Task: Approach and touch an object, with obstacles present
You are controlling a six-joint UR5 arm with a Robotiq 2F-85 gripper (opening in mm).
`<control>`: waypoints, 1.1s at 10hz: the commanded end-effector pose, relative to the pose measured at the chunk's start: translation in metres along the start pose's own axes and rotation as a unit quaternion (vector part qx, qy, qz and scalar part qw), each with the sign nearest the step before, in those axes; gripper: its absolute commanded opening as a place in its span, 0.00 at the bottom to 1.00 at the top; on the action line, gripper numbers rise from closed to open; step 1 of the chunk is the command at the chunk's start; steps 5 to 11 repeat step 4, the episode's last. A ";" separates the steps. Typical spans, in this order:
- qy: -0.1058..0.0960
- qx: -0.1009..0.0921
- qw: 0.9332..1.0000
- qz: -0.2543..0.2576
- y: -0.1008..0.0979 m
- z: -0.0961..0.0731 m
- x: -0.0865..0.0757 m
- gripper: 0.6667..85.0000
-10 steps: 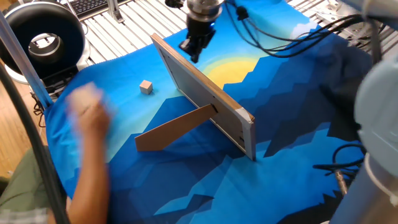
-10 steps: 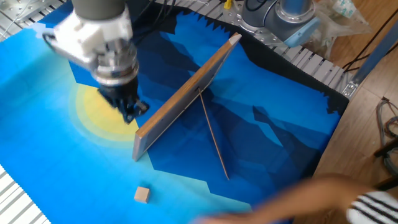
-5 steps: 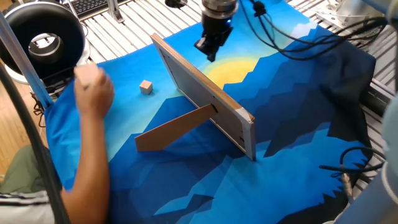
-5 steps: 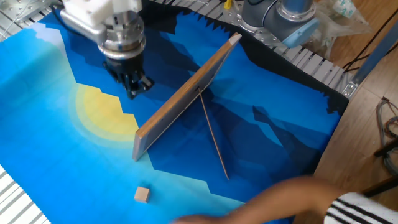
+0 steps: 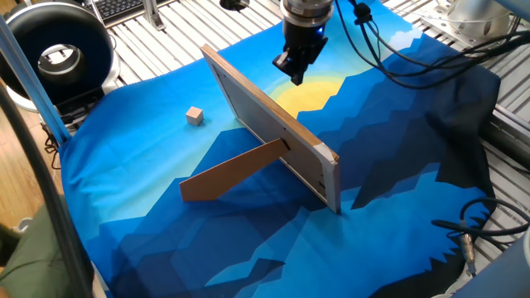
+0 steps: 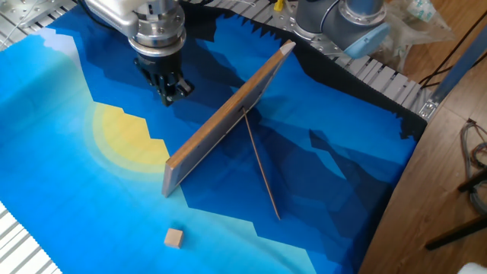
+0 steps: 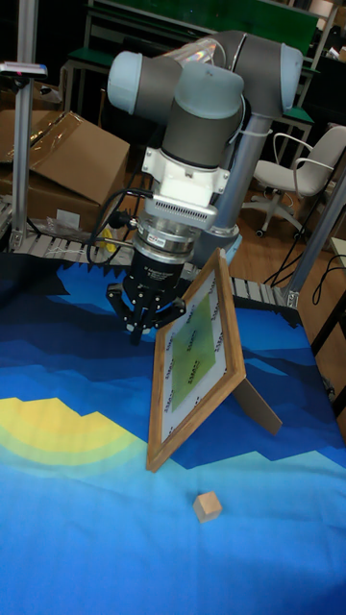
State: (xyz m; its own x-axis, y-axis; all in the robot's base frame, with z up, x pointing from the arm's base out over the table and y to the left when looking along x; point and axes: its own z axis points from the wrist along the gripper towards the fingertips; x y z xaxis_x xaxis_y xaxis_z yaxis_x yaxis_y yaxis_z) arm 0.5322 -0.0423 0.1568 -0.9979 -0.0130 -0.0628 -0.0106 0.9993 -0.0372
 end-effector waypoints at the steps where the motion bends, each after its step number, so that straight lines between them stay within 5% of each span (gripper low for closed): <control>1: -0.003 -0.009 1.000 -0.003 0.002 0.002 0.003 0.00; 11: -0.014 -0.003 1.000 -0.013 -0.002 0.004 -0.001 0.00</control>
